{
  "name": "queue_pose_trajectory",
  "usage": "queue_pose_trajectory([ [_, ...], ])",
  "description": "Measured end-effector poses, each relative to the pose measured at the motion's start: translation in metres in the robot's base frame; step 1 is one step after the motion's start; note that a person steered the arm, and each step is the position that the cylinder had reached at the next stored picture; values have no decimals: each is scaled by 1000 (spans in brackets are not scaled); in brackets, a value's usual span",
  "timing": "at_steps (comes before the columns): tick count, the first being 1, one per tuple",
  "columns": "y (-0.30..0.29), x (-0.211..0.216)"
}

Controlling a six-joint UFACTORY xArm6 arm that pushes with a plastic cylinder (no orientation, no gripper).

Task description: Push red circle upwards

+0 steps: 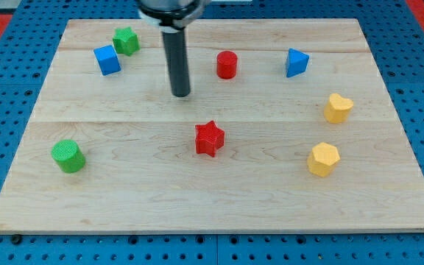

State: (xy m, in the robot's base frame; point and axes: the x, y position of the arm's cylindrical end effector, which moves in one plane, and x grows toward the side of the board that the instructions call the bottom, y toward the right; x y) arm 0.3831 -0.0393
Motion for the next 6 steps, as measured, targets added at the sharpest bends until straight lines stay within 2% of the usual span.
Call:
queue_pose_trajectory([
  [3, 88, -23],
  [6, 46, -56],
])
